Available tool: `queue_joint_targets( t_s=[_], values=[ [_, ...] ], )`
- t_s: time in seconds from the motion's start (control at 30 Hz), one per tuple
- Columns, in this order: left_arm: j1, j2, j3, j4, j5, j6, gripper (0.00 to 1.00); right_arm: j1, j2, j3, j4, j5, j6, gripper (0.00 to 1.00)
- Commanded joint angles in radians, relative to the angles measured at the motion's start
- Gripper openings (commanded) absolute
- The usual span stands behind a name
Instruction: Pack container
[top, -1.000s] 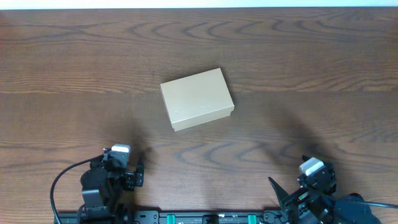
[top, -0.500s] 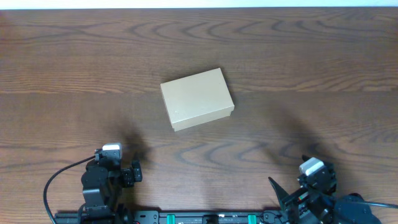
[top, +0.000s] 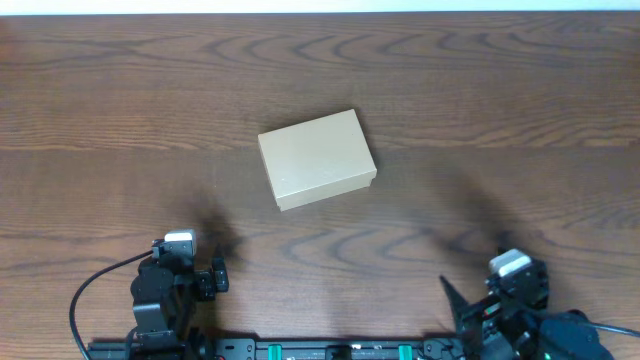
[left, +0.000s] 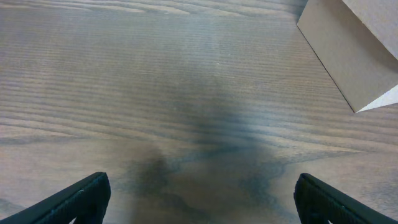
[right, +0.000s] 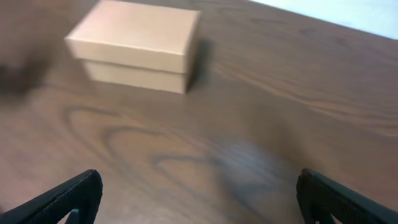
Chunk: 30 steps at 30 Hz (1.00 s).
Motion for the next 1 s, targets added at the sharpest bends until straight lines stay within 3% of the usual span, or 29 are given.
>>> queue_joint_targets(
  t_s=[0.0, 0.2, 0.4, 0.97],
  values=[
    [-0.005, -0.007, -0.015, -0.001, -0.018, -0.008, 0.95, -0.123, -0.003, -0.057, 0.025, 0.019, -0.077, 0.99],
    [-0.005, -0.007, -0.015, -0.001, -0.018, -0.008, 0.95, -0.323, -0.005, -0.22, 0.158, -0.076, -0.157, 0.99],
    [-0.005, -0.007, -0.015, -0.001, -0.018, -0.008, 0.95, -0.387, -0.07, -0.356, 0.237, -0.163, -0.157, 0.99],
    [-0.005, -0.007, -0.015, -0.001, -0.018, -0.008, 0.95, -0.59, -0.069, -0.468, 0.254, -0.158, -0.12, 0.99]
  ],
)
